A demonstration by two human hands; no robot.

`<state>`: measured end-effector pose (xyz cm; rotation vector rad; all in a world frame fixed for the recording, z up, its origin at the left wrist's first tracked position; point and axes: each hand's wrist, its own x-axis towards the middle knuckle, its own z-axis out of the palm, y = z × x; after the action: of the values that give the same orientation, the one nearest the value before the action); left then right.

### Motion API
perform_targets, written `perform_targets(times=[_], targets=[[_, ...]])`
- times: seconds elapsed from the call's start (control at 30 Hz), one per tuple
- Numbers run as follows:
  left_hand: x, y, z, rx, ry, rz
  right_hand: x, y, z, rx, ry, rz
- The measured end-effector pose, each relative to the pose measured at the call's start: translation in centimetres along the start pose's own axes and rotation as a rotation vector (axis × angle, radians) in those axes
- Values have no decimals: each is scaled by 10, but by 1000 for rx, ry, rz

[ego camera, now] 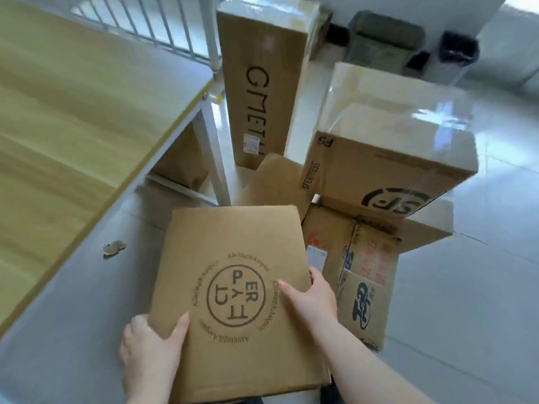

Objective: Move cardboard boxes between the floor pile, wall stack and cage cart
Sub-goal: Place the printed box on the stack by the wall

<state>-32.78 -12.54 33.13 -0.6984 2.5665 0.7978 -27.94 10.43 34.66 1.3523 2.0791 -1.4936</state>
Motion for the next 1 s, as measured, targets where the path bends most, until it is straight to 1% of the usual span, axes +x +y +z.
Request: perform_targets(times=[0.13, 0.27, 0.4, 0.5, 0.6, 0.77, 0.87, 1.0], targets=[[-79, 67, -33, -83, -29, 99, -69, -26, -97, -1, 93, -109], [-167, 139, -49, -46, -62, 290, -120, -31, -205, 36, 235, -175], [-260, 197, -46, -17, -52, 493, -156, -6, -305, 62, 354, -209], [-326, 235, -31, -12, -45, 594, -172, 18, -378, 94, 411, -250], [-389, 267, -6, 9, -56, 643, -182, 44, -446, 63, 469, -289], [-472, 314, 36, 15, -97, 693, -181, 75, -542, 26, 547, -291], [-504, 346, 60, 33, -83, 723, -167, 84, -589, 23, 554, -289], [-525, 392, 99, 16, -104, 727, -134, 93, -638, 28, 578, -276]])
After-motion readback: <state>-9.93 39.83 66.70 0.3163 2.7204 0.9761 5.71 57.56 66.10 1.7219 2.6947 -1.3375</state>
